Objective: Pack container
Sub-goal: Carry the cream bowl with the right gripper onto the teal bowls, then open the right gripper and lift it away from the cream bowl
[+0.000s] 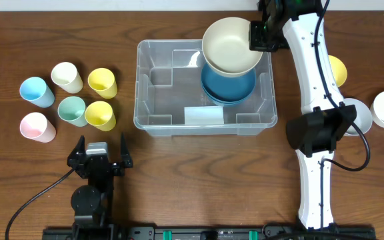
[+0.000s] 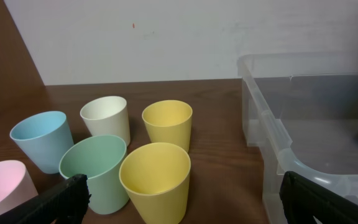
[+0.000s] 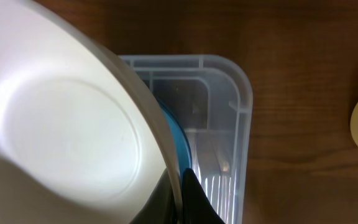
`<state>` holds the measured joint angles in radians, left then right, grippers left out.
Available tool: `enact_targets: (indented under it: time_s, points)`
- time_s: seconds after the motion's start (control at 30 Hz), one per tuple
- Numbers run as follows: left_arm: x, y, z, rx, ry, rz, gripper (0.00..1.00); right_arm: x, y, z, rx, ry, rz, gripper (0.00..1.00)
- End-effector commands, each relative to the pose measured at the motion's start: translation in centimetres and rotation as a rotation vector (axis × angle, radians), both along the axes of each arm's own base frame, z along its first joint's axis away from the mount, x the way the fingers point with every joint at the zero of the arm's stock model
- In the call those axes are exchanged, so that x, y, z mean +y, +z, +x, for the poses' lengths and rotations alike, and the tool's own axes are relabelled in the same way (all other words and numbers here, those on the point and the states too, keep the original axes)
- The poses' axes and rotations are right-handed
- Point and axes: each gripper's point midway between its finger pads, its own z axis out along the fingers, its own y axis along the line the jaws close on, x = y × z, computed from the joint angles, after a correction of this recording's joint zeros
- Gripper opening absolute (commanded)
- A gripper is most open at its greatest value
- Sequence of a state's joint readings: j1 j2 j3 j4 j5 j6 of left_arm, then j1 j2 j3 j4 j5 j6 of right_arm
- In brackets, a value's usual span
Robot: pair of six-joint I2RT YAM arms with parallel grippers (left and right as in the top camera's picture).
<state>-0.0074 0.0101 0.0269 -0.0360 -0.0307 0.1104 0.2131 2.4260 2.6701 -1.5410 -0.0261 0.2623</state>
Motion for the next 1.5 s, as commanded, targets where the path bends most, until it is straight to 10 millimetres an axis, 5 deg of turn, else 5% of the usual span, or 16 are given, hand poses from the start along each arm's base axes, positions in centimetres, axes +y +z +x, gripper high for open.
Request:
enact_targets:
  time_s: [0.0, 0.33, 0.97, 1.13, 1.47]
  points:
    - [0.5, -1.8, -0.1, 0.052, 0.025, 0.020, 0.98, -0.7, -1.6, -0.7, 0.050, -0.002, -0.067, 0.02]
    - [0.5, -1.8, -0.1, 0.052, 0.024, 0.020, 0.98, 1.0, -1.7, -1.8, 0.074, 0.067, -0.081, 0.01]
    - [0.5, -1.8, -0.1, 0.052, 0.024, 0.020, 0.98, 0.6, -1.9, -3.0, 0.123, 0.090, -0.105, 0.01]
    - [0.5, -1.8, -0.1, 0.052, 0.025, 0.020, 0.98, 0.6, -2.0, -3.3, 0.132, 0.106, -0.110, 0.19]
    - [0.5, -1.8, -0.1, 0.052, 0.024, 0.020, 0.98, 0.5, -2.0, -3.5, 0.140, 0.120, -0.115, 0.21]
